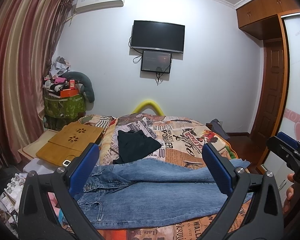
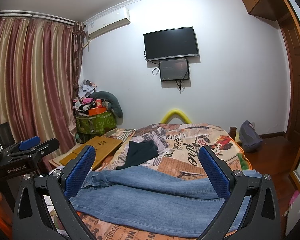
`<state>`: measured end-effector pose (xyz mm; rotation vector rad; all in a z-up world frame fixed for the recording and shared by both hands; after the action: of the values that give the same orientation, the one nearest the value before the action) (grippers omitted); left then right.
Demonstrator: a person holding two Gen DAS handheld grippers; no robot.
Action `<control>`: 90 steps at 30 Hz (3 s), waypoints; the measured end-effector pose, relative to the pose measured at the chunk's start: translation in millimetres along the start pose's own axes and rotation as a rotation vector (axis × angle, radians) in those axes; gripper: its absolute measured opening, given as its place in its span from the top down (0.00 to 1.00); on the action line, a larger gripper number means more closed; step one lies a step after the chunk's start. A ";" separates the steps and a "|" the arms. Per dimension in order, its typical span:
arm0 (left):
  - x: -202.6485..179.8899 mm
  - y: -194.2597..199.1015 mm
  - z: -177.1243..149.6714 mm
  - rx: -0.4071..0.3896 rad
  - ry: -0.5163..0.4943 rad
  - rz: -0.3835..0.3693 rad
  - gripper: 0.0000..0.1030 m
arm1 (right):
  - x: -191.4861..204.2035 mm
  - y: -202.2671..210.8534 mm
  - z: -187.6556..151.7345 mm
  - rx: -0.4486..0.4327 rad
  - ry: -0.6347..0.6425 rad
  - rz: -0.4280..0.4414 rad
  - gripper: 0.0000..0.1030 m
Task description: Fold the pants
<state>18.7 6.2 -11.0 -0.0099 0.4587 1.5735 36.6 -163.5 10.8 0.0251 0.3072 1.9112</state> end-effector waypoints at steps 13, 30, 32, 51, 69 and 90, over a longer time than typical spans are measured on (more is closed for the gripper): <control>3.7 -4.4 -1.3 0.011 -0.001 -0.006 0.00 | -0.3 -11.2 -4.7 0.026 -0.003 -0.002 0.00; 61.4 -123.0 9.1 0.133 -0.019 0.091 0.00 | -26.7 -104.0 -31.0 0.182 0.041 0.019 0.00; 75.7 -148.2 11.7 0.168 -0.029 0.124 0.00 | -34.0 -123.4 -37.4 0.211 0.043 0.030 0.00; 229.5 -381.4 -54.4 0.685 0.041 0.331 0.11 | -81.2 -299.1 -125.3 0.654 0.082 0.234 0.02; 238.2 -444.8 -140.2 0.967 -0.035 0.371 0.50 | -57.6 -370.5 -172.8 0.830 0.105 0.444 0.48; 209.7 -379.4 -5.9 0.551 0.029 0.318 0.94 | -58.6 -319.1 -75.8 0.531 0.227 0.249 0.94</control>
<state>366.8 199.1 -182.8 0.4820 0.9397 1.7083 338.3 -129.9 -126.4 0.2087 0.9977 2.0280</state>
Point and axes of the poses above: each gripper's, at about its wrist camera, not at the fingertips, and y roughly against the way its jaws point, x to its left, z to its top, the point moved 1 cm from there along -y, roughly the way its jaws point, and after that the axes turned 12 degrees about y, right-handed, at the moved point
